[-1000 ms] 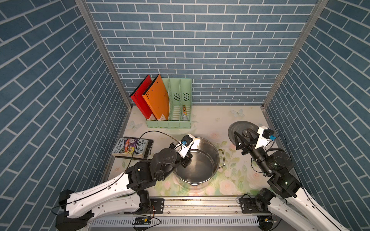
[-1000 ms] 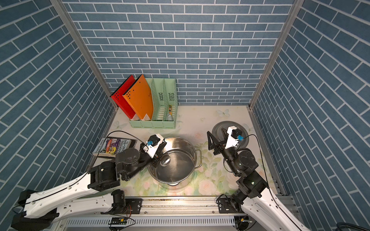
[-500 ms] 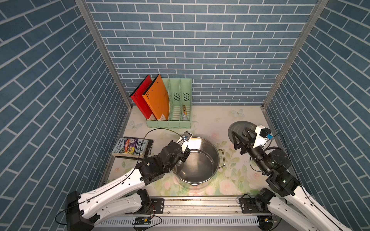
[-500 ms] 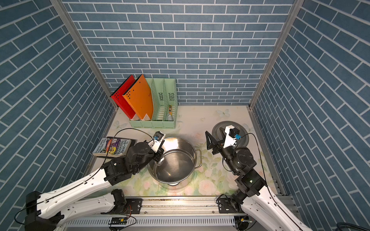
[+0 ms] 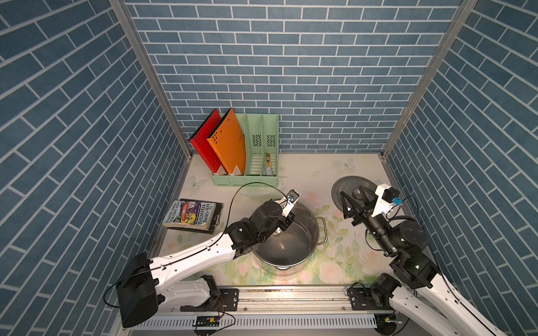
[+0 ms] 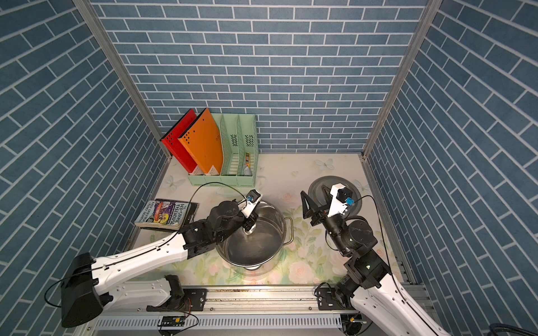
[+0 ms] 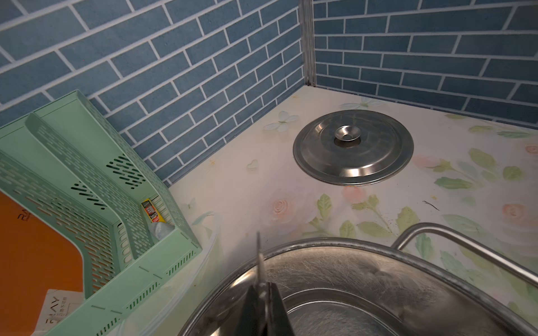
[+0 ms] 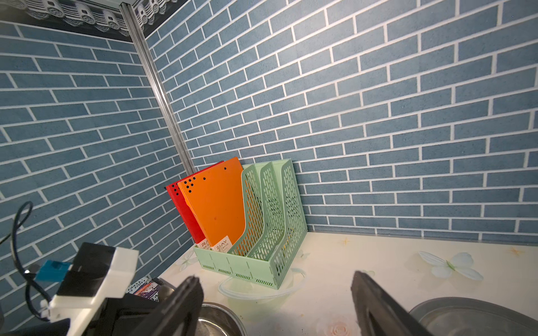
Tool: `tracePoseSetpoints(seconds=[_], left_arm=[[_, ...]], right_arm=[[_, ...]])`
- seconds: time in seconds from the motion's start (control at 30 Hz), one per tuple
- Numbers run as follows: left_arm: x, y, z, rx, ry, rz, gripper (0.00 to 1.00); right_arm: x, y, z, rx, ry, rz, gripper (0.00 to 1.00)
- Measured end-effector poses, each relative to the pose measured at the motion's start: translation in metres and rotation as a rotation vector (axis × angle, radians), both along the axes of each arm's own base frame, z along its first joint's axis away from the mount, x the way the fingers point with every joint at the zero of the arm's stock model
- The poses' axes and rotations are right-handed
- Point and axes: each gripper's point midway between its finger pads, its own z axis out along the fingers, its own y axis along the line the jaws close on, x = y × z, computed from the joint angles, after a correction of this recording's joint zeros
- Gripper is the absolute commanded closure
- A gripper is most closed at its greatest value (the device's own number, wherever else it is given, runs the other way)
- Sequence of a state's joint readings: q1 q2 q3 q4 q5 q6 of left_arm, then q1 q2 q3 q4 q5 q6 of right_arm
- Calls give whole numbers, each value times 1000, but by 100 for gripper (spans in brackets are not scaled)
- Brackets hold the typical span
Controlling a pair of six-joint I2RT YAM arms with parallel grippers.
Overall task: Stir the soup with a spoon
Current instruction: Stir the soup in the pan with a stick.
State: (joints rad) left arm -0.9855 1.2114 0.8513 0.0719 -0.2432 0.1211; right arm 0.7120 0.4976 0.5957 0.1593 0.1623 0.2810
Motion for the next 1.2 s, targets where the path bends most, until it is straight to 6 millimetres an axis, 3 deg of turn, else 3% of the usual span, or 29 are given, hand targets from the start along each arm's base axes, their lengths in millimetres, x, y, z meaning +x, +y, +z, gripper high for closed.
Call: tracePoseSetpoints(seconds=[0.33,0.57,0.67,0.93,1.2], left_arm=[[-26,-40,20,-117,23,-230,100],[-62,-50,43,-198,20,-375,100],[-79,-50,43,-214,22,-425,100],[-106,-31,26,-219,72,-446,100],[-108,20,22,-254,120,-297,100]], right_arm=[[-7,-8,5,3,-24,-13,16],[-7,-9,6,0,-28,-14,17],[-7,-8,6,-3,-28,-14,17],[-4,-5,3,-13,-23,-9,17],[-2,1,-2,-21,-18,6,17]])
